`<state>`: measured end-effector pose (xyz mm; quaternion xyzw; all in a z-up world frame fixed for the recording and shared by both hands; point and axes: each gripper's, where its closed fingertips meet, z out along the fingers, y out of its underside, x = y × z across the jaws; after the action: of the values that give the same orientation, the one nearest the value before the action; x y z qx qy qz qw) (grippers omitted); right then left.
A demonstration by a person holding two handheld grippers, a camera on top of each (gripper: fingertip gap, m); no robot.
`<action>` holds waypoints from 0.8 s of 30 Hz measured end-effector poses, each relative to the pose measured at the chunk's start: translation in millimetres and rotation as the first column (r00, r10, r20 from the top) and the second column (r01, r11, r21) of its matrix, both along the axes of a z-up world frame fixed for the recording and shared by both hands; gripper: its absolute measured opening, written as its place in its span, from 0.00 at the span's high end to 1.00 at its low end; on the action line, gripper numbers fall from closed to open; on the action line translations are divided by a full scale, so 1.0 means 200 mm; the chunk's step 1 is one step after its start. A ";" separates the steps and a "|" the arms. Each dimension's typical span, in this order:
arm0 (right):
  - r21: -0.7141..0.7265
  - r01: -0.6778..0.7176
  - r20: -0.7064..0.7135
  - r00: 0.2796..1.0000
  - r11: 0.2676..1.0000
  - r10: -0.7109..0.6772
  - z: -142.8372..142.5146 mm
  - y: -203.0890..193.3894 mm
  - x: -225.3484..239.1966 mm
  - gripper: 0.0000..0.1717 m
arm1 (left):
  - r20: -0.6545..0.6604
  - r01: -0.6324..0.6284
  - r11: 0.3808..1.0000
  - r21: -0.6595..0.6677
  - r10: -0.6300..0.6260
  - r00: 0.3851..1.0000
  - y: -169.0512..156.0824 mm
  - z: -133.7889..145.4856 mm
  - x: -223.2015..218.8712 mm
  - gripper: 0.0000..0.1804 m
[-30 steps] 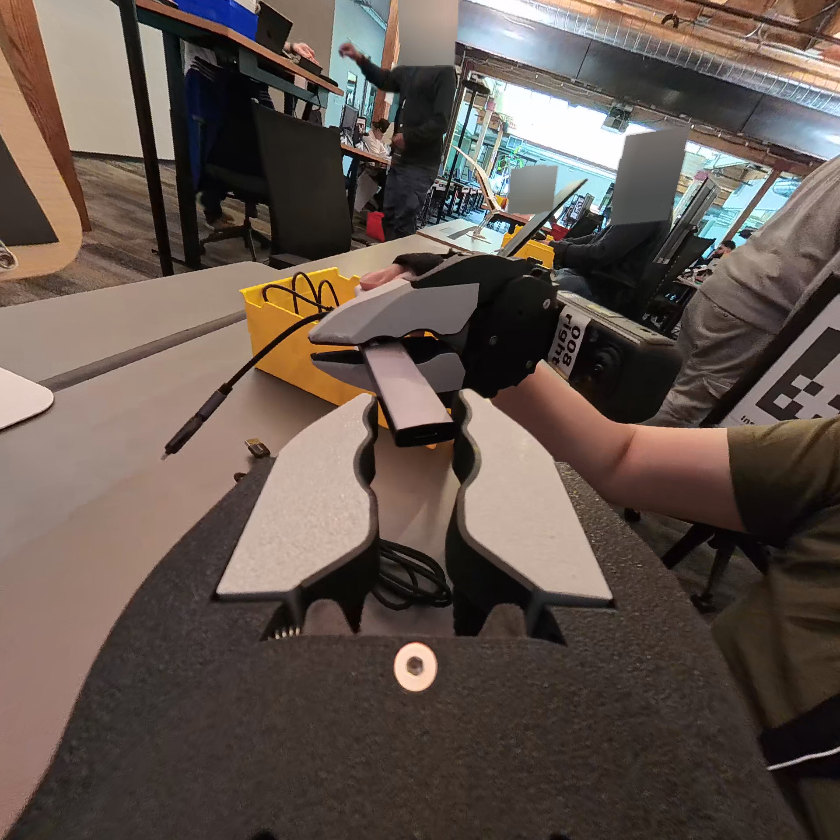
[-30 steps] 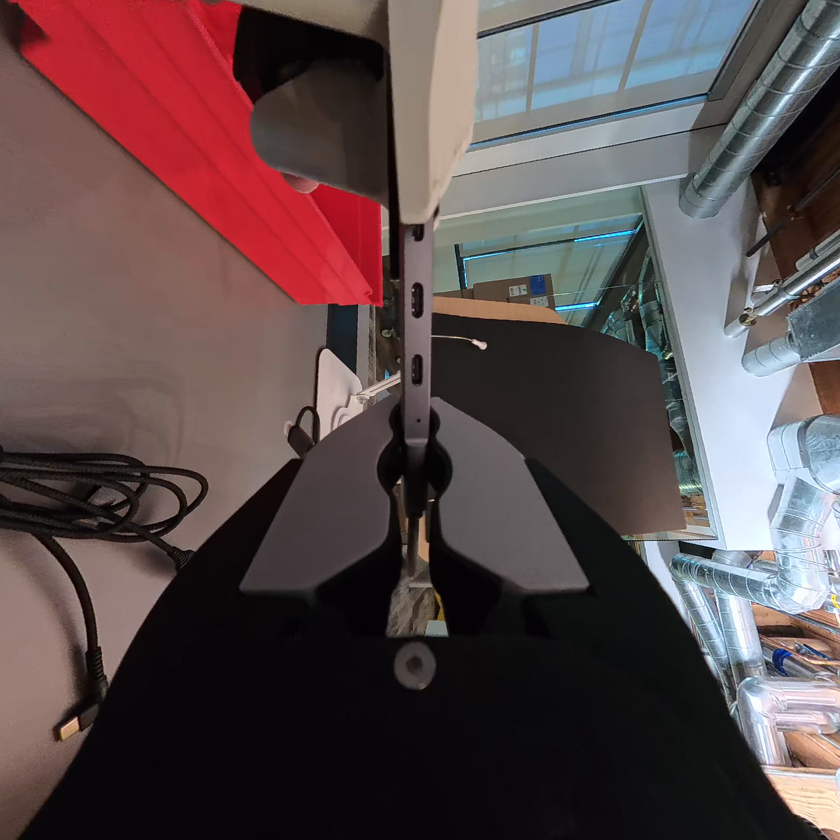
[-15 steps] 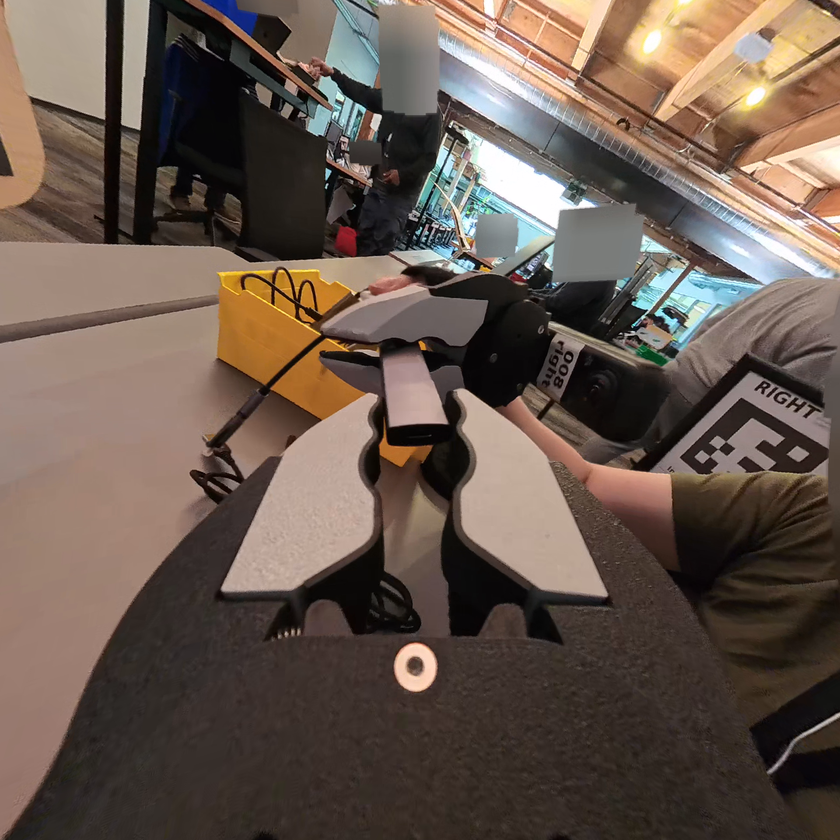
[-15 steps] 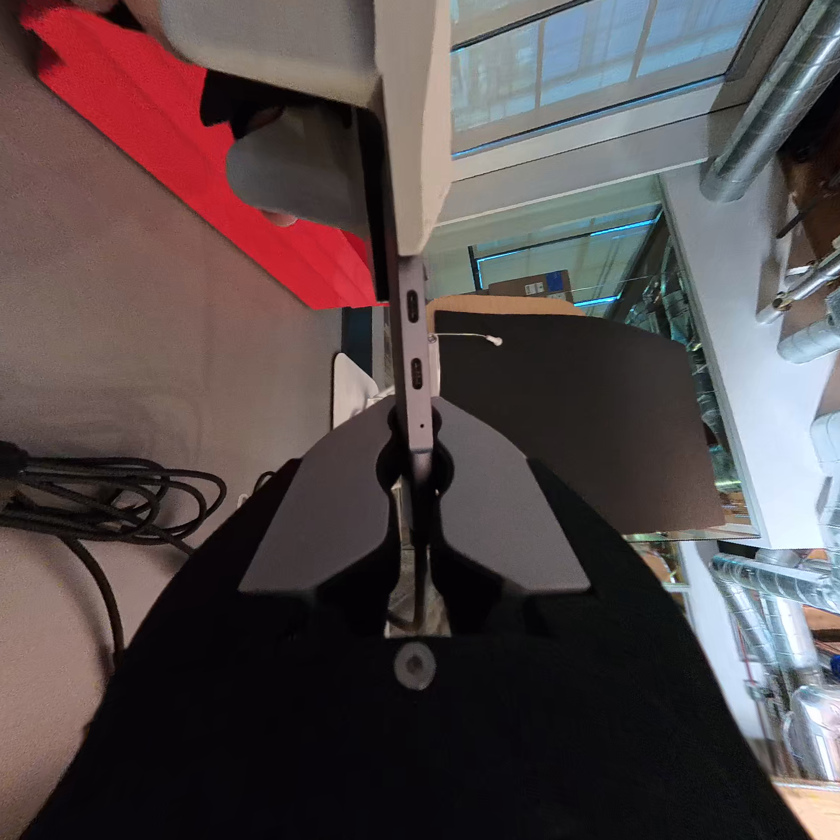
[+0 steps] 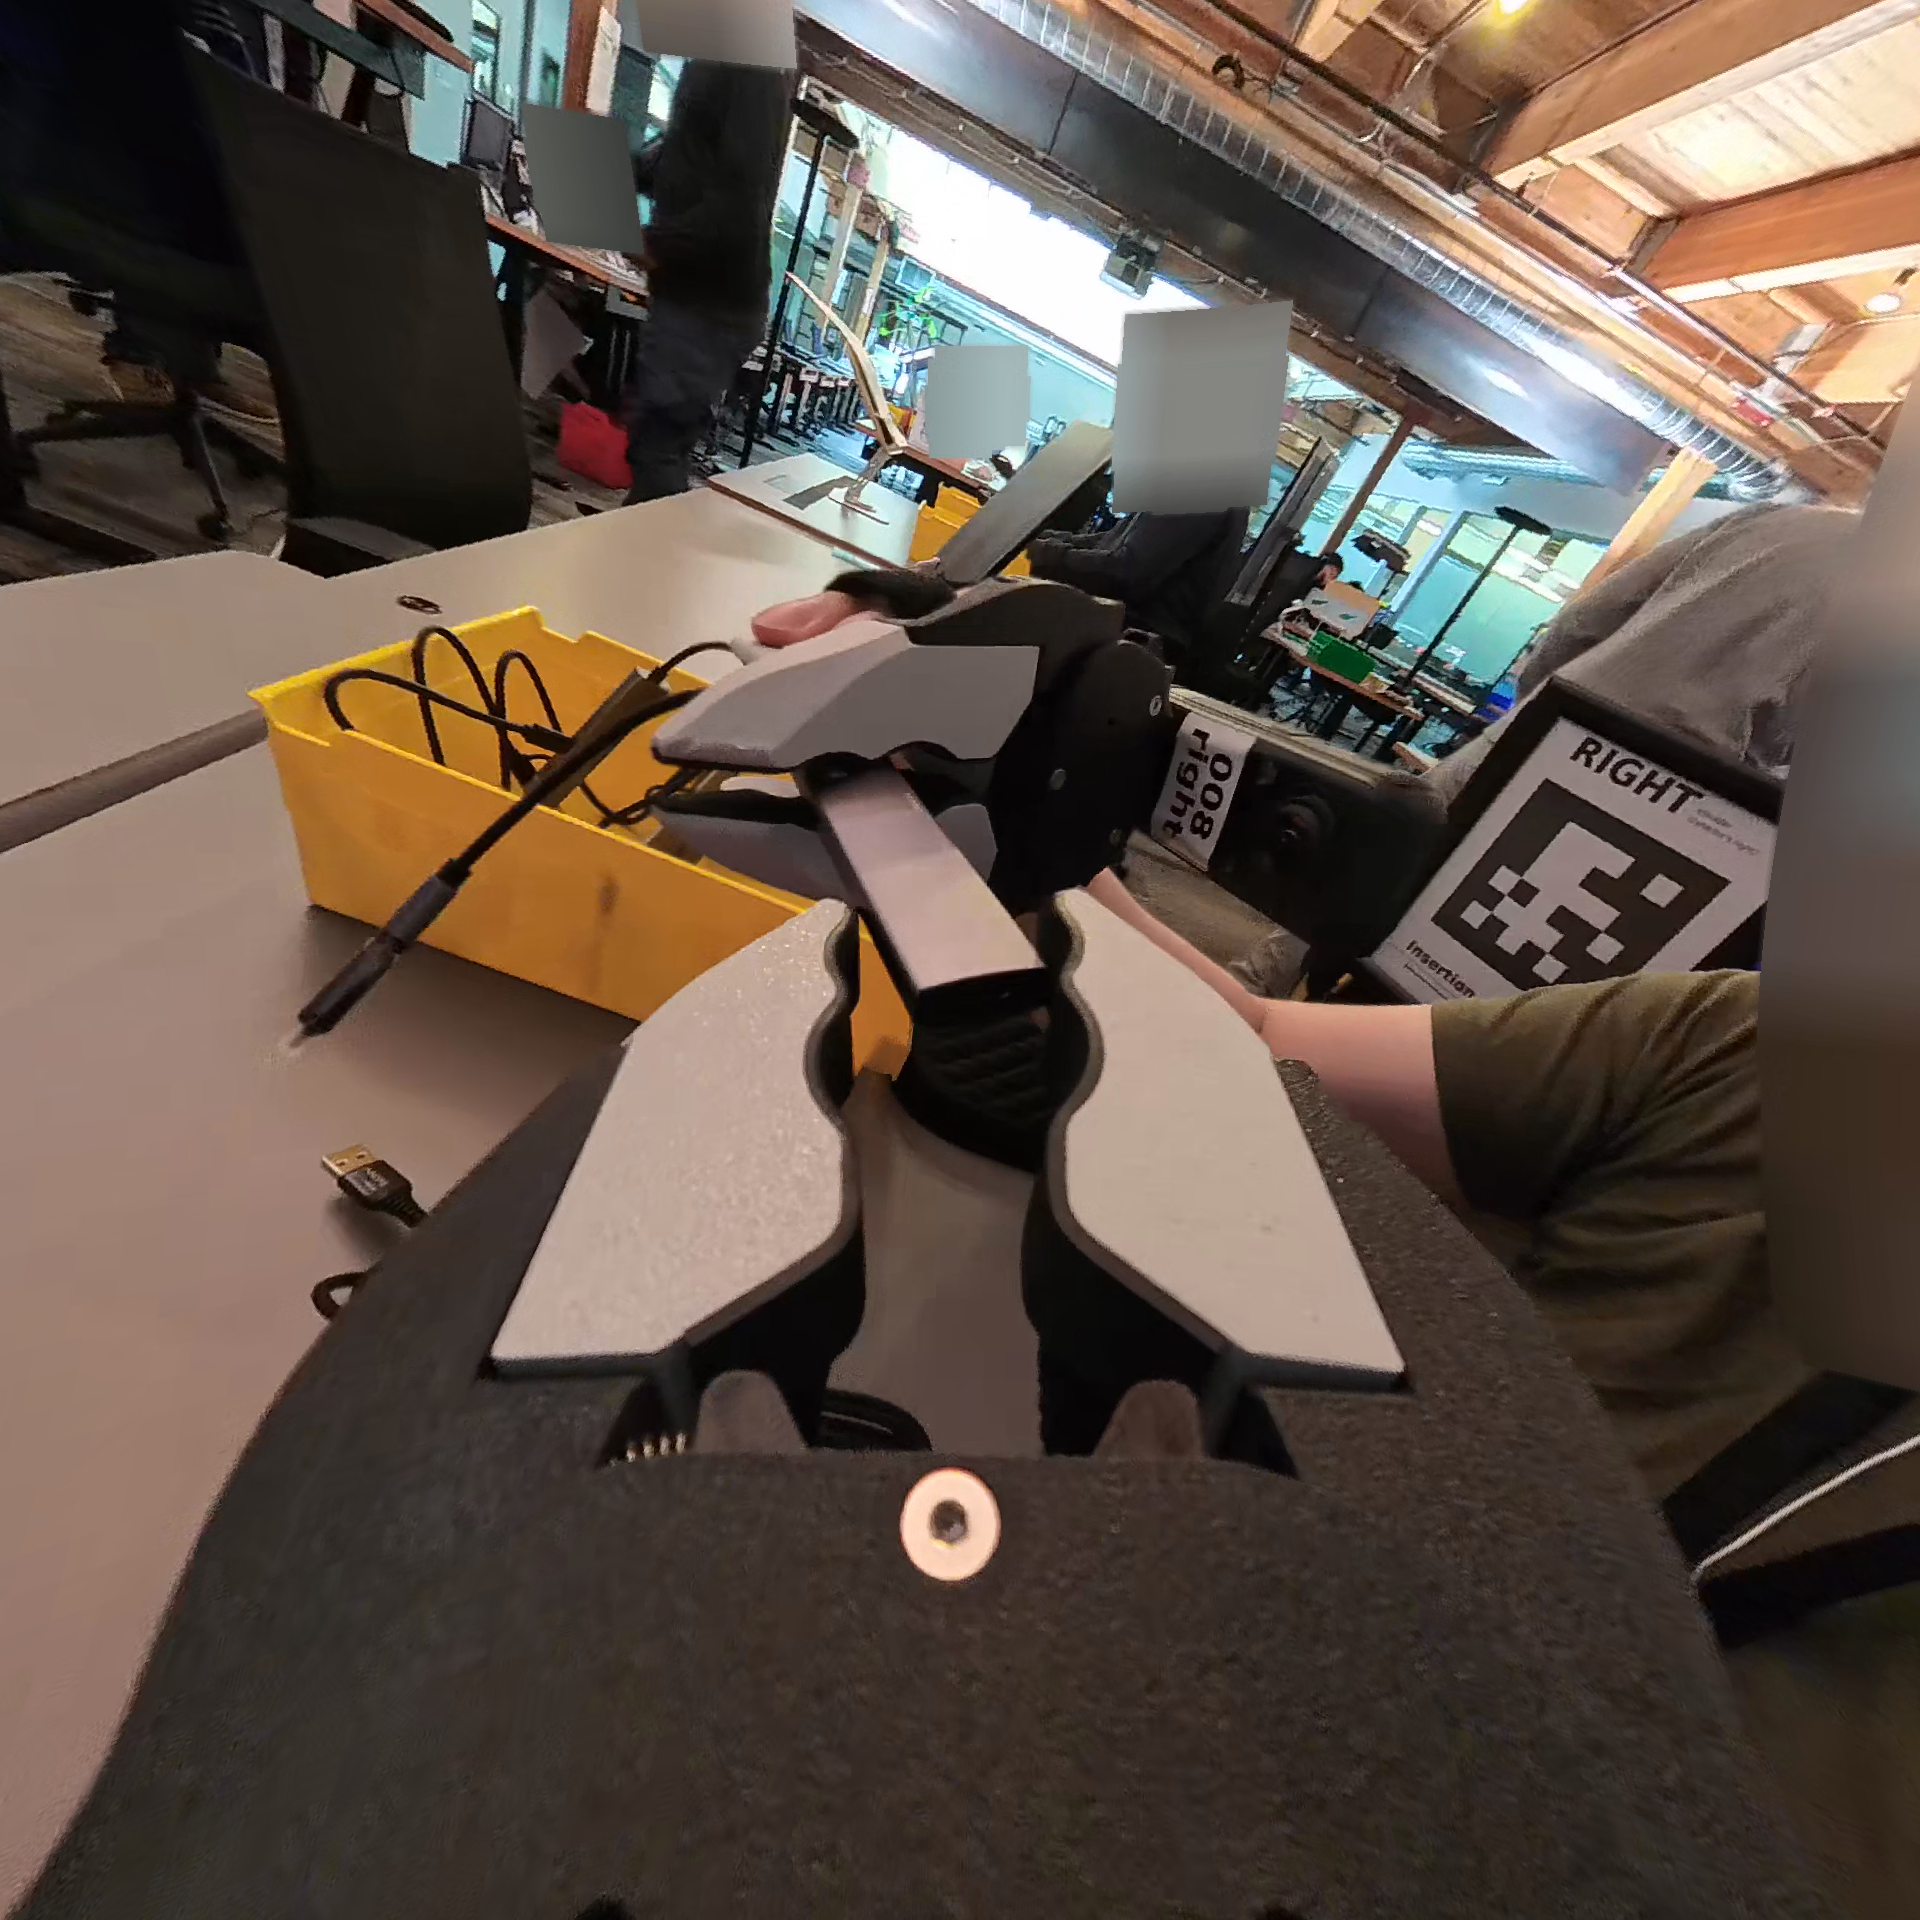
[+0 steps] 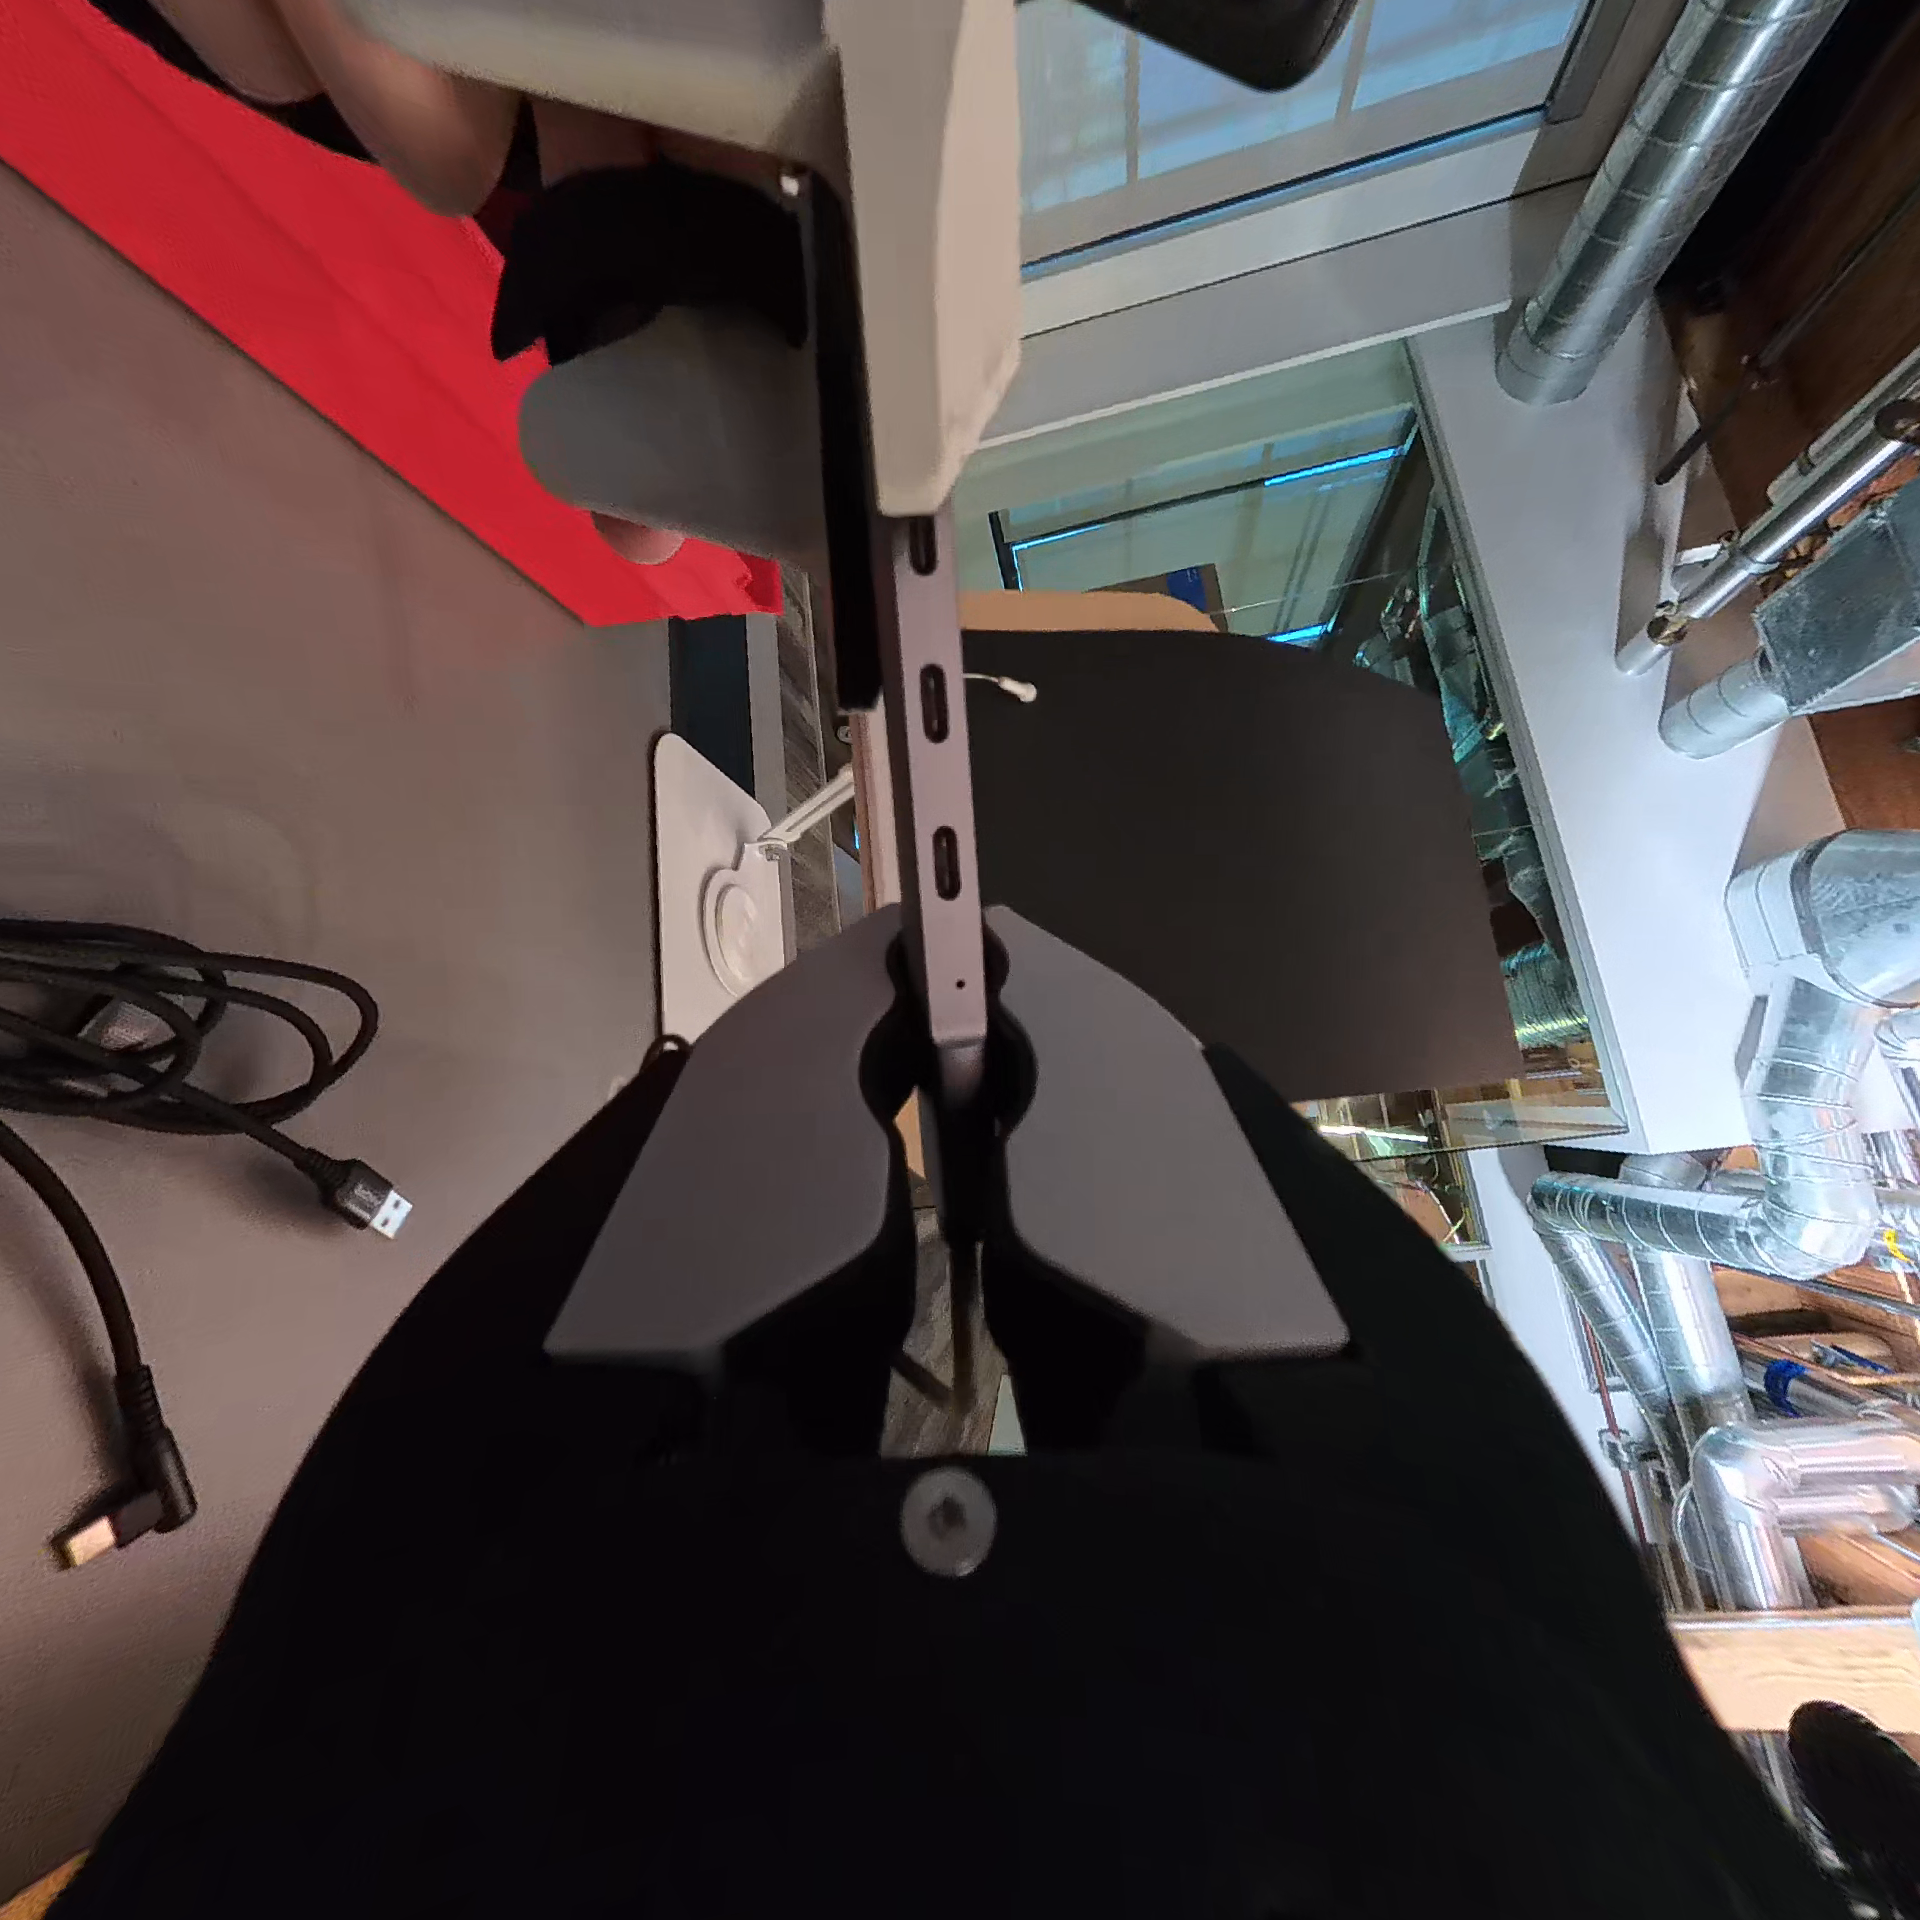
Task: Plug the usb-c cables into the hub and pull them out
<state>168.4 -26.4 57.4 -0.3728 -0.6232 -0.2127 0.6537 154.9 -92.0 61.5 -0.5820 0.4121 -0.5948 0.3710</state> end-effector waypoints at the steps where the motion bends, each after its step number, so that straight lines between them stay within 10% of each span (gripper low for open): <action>1: 0.000 0.007 -0.001 1.000 1.000 -0.007 0.00 0.01 0.01 0.95 | 0.007 0.008 1.000 -0.007 -0.008 1.000 0.01 0.00 0.01 0.83; 17: -0.019 0.043 0.052 0.998 0.999 -0.042 -0.03 0.02 -0.02 0.94 | 0.159 0.032 0.982 -0.187 -0.001 0.987 0.14 0.01 -0.05 0.87; 24: -0.180 -0.017 0.006 1.000 0.983 0.018 -0.06 -0.01 -0.03 0.96 | 0.074 0.021 0.999 -0.030 -0.019 0.997 0.12 -0.03 -0.05 0.87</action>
<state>162.4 -28.7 44.6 -0.4241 -0.6456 -0.1511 0.6169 144.4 -68.9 55.6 -0.5610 0.3947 -0.6258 0.3713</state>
